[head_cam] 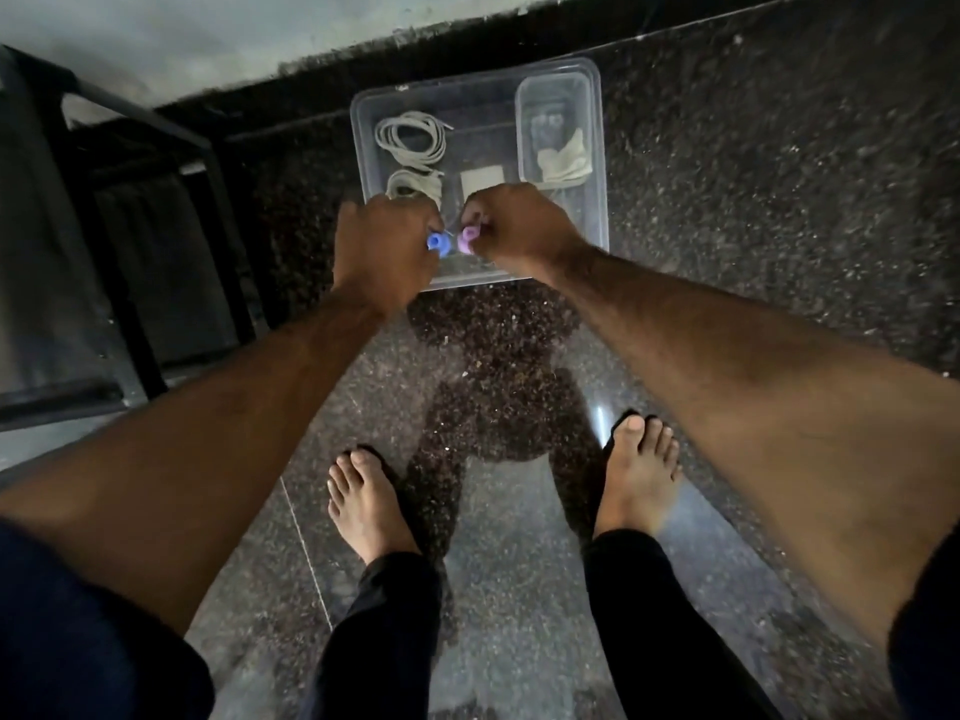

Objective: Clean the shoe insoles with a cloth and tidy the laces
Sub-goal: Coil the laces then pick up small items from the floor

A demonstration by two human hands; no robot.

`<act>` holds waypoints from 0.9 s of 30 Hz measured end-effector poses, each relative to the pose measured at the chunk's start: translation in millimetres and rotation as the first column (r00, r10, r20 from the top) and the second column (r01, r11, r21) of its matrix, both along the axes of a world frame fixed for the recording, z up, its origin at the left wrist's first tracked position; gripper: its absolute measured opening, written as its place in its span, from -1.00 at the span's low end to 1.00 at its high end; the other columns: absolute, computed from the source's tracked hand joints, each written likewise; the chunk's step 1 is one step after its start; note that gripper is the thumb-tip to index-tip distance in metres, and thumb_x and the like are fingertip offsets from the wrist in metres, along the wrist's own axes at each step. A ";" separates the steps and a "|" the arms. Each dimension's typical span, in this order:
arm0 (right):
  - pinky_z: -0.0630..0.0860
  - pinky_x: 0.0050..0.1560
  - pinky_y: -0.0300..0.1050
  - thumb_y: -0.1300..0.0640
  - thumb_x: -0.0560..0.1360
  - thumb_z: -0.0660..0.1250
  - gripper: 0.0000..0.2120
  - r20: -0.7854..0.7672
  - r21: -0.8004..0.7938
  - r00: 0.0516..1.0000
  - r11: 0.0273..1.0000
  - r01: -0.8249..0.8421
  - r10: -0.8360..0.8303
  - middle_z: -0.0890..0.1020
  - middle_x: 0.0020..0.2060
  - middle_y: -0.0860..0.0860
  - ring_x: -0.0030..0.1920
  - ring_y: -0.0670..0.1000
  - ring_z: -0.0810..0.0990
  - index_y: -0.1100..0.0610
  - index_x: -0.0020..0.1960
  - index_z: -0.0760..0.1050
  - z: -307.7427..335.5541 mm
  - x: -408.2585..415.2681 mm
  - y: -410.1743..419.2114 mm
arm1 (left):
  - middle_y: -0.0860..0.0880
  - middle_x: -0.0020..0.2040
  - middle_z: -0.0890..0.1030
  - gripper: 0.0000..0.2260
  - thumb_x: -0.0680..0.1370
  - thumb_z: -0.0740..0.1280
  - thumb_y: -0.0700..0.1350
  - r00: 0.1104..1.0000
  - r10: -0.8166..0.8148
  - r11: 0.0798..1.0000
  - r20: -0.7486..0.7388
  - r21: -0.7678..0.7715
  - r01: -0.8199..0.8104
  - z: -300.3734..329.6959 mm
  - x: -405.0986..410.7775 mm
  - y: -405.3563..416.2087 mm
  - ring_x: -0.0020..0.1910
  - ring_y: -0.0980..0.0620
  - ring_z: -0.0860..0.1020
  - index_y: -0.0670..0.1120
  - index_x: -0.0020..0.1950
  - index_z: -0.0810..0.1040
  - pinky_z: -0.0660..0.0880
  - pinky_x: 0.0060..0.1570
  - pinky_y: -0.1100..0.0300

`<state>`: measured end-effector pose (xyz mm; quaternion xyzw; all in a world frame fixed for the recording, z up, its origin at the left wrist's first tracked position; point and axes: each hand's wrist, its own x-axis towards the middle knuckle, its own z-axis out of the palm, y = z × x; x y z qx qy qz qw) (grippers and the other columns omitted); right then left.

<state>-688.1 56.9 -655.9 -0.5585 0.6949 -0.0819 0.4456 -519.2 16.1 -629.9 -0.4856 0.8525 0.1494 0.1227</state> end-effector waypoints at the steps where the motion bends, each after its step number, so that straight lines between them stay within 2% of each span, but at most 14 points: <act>1: 0.63 0.03 -0.02 0.04 0.44 0.39 -0.88 -0.005 0.001 1.000 1.000 -0.026 0.026 0.72 -0.08 -0.05 -0.02 0.00 0.66 -0.01 -0.06 0.68 -2.8 0.9 -0.3 | -0.07 -0.05 0.69 -0.87 0.49 0.33 -0.10 1.000 -0.007 1.000 0.009 -0.007 0.007 -2.8 -0.3 0.1 0.04 -0.20 0.61 0.01 0.01 0.61 0.39 0.08 -0.06; 5: 0.59 -0.01 -0.12 0.12 0.44 0.42 -0.86 -0.017 0.027 0.998 0.998 -0.052 0.052 0.72 -0.06 -0.06 -0.02 0.00 0.67 0.00 -0.03 0.69 -9.3 5.3 0.3 | -0.08 -0.02 0.67 -0.87 0.50 0.32 -0.09 0.996 -0.057 0.998 0.063 -0.027 0.059 -11.4 -0.8 3.3 0.08 -0.21 0.59 0.00 0.00 0.62 0.40 0.10 -0.06; 11: 0.47 -0.08 -0.19 0.12 0.48 0.42 -0.85 0.005 0.052 0.997 0.996 -0.078 0.078 0.72 0.01 0.00 0.03 0.03 0.66 0.03 0.04 0.68 -14.6 7.4 -1.3 | -0.07 -0.01 0.68 -0.80 0.50 0.31 -0.07 0.989 -0.119 0.993 0.085 0.009 0.118 -14.4 4.6 4.6 0.09 -0.18 0.58 0.01 0.06 0.66 0.39 0.11 -0.06; 14: 0.44 -0.12 -0.19 0.09 0.51 0.40 -0.77 0.058 0.071 0.996 0.995 -0.076 0.072 0.69 0.02 0.06 0.01 0.06 0.66 0.06 0.16 0.58 -9.0 1.4 -1.8 | -0.06 0.01 0.69 -0.74 0.46 0.31 -0.06 0.992 -0.109 0.994 0.060 0.024 0.107 -9.0 8.3 5.0 0.09 -0.17 0.57 0.03 0.11 0.66 0.37 0.13 -0.07; 16: 0.44 -0.24 -0.17 0.14 0.53 0.36 -0.70 0.161 0.102 0.985 0.993 0.054 -0.070 0.66 -0.09 0.07 -0.16 0.03 0.64 0.12 0.24 0.47 -1.9 -5.0 1.1 | -0.05 0.07 0.66 -0.71 0.46 0.32 -0.05 0.996 -0.082 0.996 0.030 0.045 0.080 -5.9 10.5 5.4 0.13 -0.17 0.55 0.03 0.17 0.63 0.35 0.15 -0.10; 17: 0.42 -0.27 -0.16 0.18 0.55 0.31 -0.73 0.224 0.129 0.957 0.979 0.160 -0.186 0.63 -0.15 0.06 -0.23 0.01 0.59 0.14 0.24 0.43 1.3 -6.8 3.3 | -0.06 0.12 0.64 -0.69 0.47 0.33 -0.06 0.997 -0.070 0.996 0.016 0.064 0.069 -4.6 11.2 5.6 0.16 -0.17 0.54 0.03 0.20 0.60 0.35 0.16 -0.12; 19: 0.40 -0.23 -0.08 0.25 0.53 0.21 -0.82 0.355 0.190 0.833 0.906 0.379 -0.424 0.57 -0.20 0.05 -0.23 0.05 0.53 0.10 0.11 0.40 5.8 -6.8 9.1 | -0.08 0.19 0.58 -0.68 0.49 0.32 -0.09 0.998 -0.067 0.993 -0.007 0.097 0.067 -2.6 10.8 6.8 0.21 -0.18 0.51 0.02 0.25 0.56 0.35 0.17 -0.13; 21: 0.42 -0.14 0.00 0.34 0.48 0.12 -0.77 0.429 0.242 0.701 0.820 0.518 -0.570 0.58 -0.21 0.04 -0.18 0.07 0.53 0.04 -0.01 0.39 6.1 -6.0 15.8 | -0.08 0.21 0.56 -0.67 0.50 0.32 -0.10 0.997 -0.069 0.991 -0.027 0.110 0.072 -0.9 8.8 9.1 0.24 -0.18 0.49 0.00 0.26 0.53 0.36 0.16 -0.14; 23: 0.48 -0.05 -0.06 0.45 0.48 0.08 -0.69 0.444 0.273 0.659 0.792 0.546 -0.607 0.58 -0.19 0.02 -0.15 -0.01 0.54 0.09 0.00 0.40 9.8 -5.1 24.0 | -0.08 0.22 0.54 -0.68 0.51 0.31 -0.11 0.998 -0.052 0.992 -0.041 0.114 0.057 0.5 6.6 11.9 0.24 -0.18 0.48 -0.01 0.27 0.52 0.36 0.14 -0.13; 25: 0.51 0.01 -0.13 0.46 0.43 0.15 -0.68 0.454 0.279 0.667 0.806 0.523 -0.590 0.57 -0.15 0.02 -0.08 -0.03 0.56 0.14 0.07 0.42 11.8 -5.5 30.7 | -0.09 0.22 0.53 -0.68 0.51 0.30 -0.11 0.998 -0.029 0.991 -0.055 0.125 0.036 0.8 5.1 15.1 0.24 -0.18 0.47 -0.02 0.27 0.51 0.36 0.13 -0.13; 27: 0.53 0.00 -0.11 0.52 0.44 0.19 -0.66 0.459 0.301 0.656 0.799 0.520 -0.599 0.58 -0.14 0.04 -0.08 -0.01 0.56 0.14 0.04 0.45 10.7 -3.4 32.8 | -0.07 0.21 0.53 -0.69 0.52 0.31 -0.10 0.997 -0.022 0.991 -0.070 0.132 0.031 0.0 4.6 18.7 0.23 -0.18 0.48 -0.02 0.26 0.50 0.36 0.12 -0.13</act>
